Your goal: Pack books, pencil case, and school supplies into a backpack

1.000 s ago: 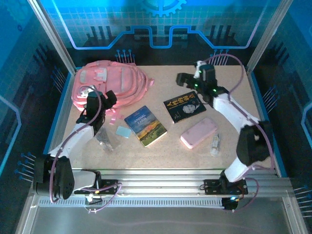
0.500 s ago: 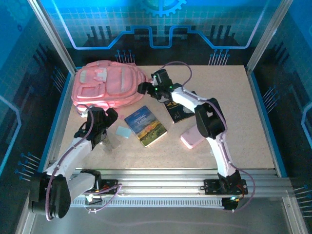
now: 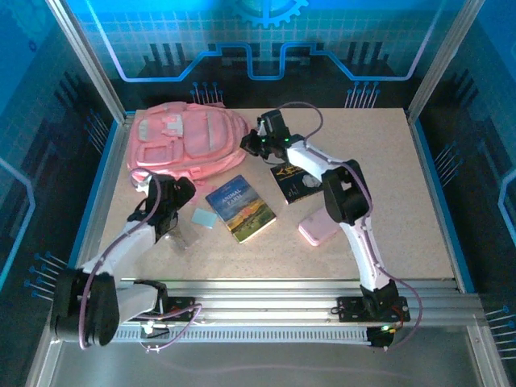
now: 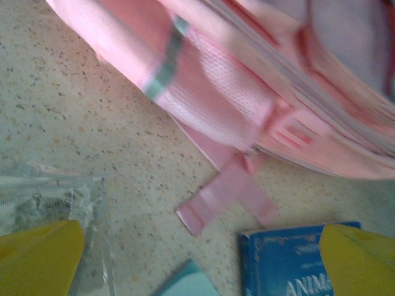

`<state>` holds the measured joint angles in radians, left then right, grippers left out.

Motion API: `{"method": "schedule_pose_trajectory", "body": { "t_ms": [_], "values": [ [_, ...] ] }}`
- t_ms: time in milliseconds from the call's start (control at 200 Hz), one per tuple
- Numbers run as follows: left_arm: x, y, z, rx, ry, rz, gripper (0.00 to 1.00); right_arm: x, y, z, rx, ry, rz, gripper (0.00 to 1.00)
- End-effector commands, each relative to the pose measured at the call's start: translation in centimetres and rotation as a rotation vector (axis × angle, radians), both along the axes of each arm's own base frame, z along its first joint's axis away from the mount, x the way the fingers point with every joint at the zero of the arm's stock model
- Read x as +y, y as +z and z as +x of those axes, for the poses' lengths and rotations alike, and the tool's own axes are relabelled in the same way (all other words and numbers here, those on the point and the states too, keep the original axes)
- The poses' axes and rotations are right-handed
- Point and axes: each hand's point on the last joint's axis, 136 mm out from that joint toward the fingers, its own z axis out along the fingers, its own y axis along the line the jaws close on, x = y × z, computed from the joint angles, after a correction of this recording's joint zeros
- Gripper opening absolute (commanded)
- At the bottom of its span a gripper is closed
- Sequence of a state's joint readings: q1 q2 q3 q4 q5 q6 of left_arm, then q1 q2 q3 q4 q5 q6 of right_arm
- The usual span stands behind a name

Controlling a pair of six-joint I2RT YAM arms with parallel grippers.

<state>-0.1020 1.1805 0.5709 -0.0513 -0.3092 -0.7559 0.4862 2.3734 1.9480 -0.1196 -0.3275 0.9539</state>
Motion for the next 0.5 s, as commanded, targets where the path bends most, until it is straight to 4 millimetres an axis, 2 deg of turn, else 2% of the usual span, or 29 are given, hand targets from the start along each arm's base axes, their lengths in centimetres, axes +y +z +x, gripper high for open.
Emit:
{"method": "schedule_pose_trajectory", "body": {
  "t_ms": [0,130,240,360,495],
  "values": [
    [1.5,3.5,5.3,-0.131,0.047,0.114,0.99,-2.8,11.5,-0.3,-0.189,0.003,0.116,0.00],
    [1.5,4.3,10.0,-0.138,0.050,0.147,0.99,-5.0,14.3,-2.3,-0.196,0.038,0.152,0.00],
    [0.4,4.3,13.0,-0.186,0.034,0.095,0.99,-7.5,15.0,-4.4,-0.203,0.030,0.135,0.00],
    [-2.0,3.6,14.8,-0.185,-0.022,0.021,0.99,-11.4,14.4,-6.6,-0.182,-0.017,0.110,0.00],
    [-5.4,4.1,14.6,-0.181,-0.100,0.039,0.99,-15.2,11.2,-8.8,-0.128,-0.078,0.046,0.00]
  ]
}}
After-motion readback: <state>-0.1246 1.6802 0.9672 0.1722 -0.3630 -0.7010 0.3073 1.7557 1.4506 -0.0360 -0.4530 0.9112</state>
